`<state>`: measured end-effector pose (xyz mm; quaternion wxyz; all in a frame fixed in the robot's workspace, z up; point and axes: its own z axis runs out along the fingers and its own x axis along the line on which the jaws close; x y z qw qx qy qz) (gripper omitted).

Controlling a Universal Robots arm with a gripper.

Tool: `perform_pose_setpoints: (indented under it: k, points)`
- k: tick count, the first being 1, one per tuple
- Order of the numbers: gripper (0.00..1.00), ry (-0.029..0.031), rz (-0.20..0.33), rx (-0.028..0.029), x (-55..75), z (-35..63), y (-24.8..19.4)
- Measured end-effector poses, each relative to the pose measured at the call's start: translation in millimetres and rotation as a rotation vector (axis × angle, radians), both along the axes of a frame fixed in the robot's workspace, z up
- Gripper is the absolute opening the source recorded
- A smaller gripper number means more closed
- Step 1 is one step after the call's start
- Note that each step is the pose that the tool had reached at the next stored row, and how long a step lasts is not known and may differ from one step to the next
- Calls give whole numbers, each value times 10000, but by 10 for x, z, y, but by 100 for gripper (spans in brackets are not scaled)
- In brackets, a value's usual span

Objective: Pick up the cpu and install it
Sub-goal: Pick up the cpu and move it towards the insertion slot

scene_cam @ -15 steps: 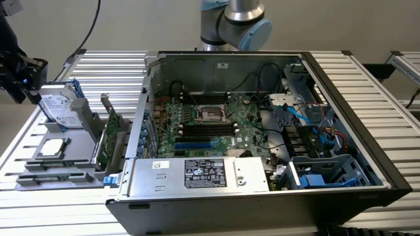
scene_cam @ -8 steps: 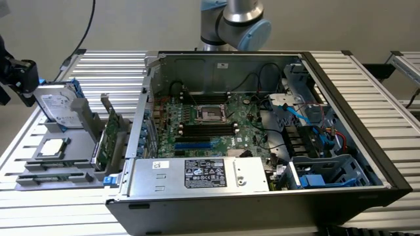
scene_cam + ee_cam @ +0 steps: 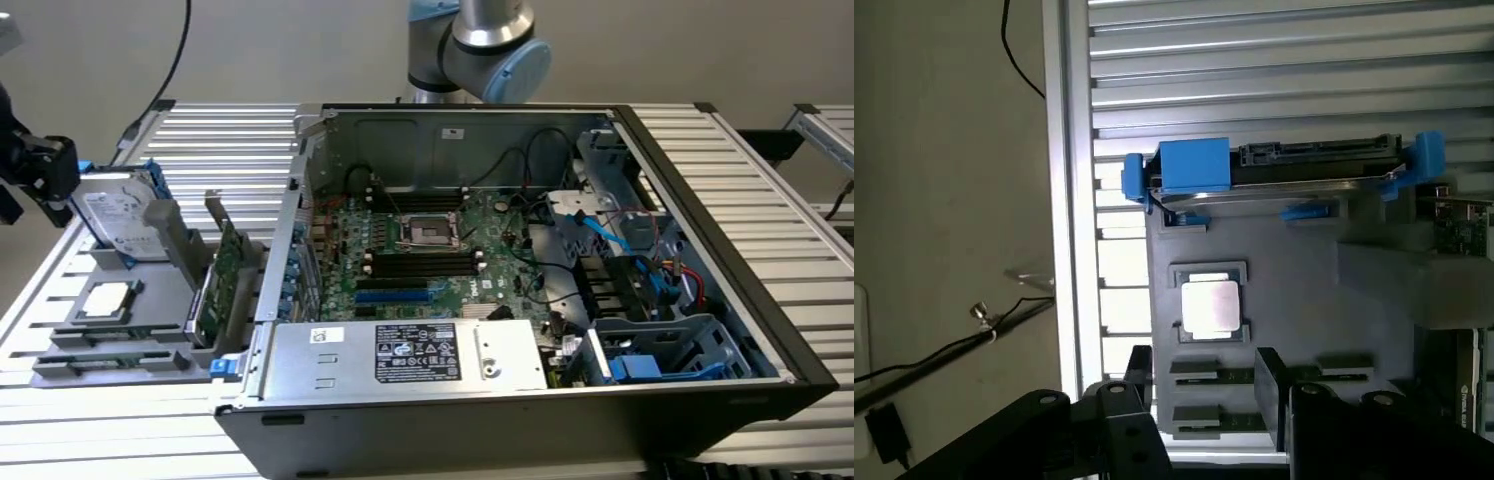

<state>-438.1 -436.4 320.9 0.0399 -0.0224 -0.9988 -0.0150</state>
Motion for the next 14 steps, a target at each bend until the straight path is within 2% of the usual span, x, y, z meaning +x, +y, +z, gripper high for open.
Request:
perform_pose_setpoints:
  k: [9, 14]
  points:
    - [54, 5, 91, 1, 46, -163, 0]
    - [55, 4, 385, 2, 47, -256, -1]
